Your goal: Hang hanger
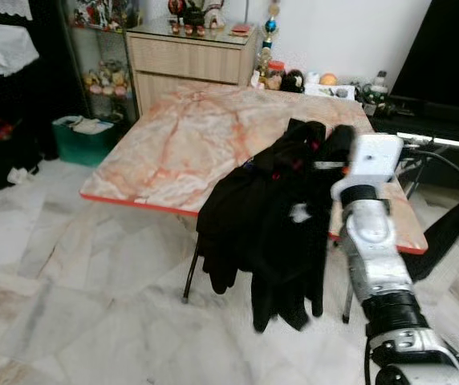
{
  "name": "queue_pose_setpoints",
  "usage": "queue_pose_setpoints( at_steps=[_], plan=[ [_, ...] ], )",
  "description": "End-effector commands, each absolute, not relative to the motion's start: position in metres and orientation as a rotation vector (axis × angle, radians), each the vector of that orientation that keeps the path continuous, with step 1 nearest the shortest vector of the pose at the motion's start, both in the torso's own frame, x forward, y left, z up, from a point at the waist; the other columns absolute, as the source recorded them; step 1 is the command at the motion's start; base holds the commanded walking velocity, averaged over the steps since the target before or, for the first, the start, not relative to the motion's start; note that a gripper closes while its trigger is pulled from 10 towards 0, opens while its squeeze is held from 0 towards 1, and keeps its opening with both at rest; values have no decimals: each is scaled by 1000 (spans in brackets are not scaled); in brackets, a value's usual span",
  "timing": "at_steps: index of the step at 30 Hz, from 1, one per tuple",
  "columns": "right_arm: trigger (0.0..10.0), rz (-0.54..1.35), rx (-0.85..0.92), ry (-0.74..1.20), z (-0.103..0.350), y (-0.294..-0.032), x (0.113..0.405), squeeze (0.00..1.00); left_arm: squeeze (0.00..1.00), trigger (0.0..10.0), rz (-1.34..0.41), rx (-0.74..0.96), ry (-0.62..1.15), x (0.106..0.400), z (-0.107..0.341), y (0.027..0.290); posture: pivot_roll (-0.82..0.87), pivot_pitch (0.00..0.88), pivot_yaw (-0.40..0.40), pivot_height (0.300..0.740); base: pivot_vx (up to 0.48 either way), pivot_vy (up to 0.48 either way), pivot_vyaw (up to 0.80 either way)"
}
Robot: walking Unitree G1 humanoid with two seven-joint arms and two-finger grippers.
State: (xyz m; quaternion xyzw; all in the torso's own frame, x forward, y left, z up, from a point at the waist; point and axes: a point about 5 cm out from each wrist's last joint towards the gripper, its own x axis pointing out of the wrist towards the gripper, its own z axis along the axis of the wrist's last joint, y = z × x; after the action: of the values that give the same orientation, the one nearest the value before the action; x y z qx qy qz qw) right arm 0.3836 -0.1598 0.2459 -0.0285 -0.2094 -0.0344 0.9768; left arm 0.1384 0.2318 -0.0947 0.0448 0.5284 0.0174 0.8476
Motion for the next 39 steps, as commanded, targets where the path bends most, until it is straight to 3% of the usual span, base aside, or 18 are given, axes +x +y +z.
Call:
queue_pose_setpoints(
  at_steps=[1,22,31,39],
  plan=[
    [10000,-47,-48,-509,272,-150,383,0,0,10000,42,93,1129,134,-96,233,124,0,-70,740,266,0,0],
    [10000,-20,-56,-531,281,-145,385,0,0,10000,45,81,1126,136,-96,231,122,0,-79,740,267,0,0],
    [10000,26,-56,-698,314,-144,377,0,0,10000,45,74,1124,137,-96,231,117,0,-84,740,267,0,0],
    [10000,48,-86,-732,325,-144,377,0,0,10000,46,69,1125,136,-96,230,121,0,-86,740,270,0,0]
  ],
)
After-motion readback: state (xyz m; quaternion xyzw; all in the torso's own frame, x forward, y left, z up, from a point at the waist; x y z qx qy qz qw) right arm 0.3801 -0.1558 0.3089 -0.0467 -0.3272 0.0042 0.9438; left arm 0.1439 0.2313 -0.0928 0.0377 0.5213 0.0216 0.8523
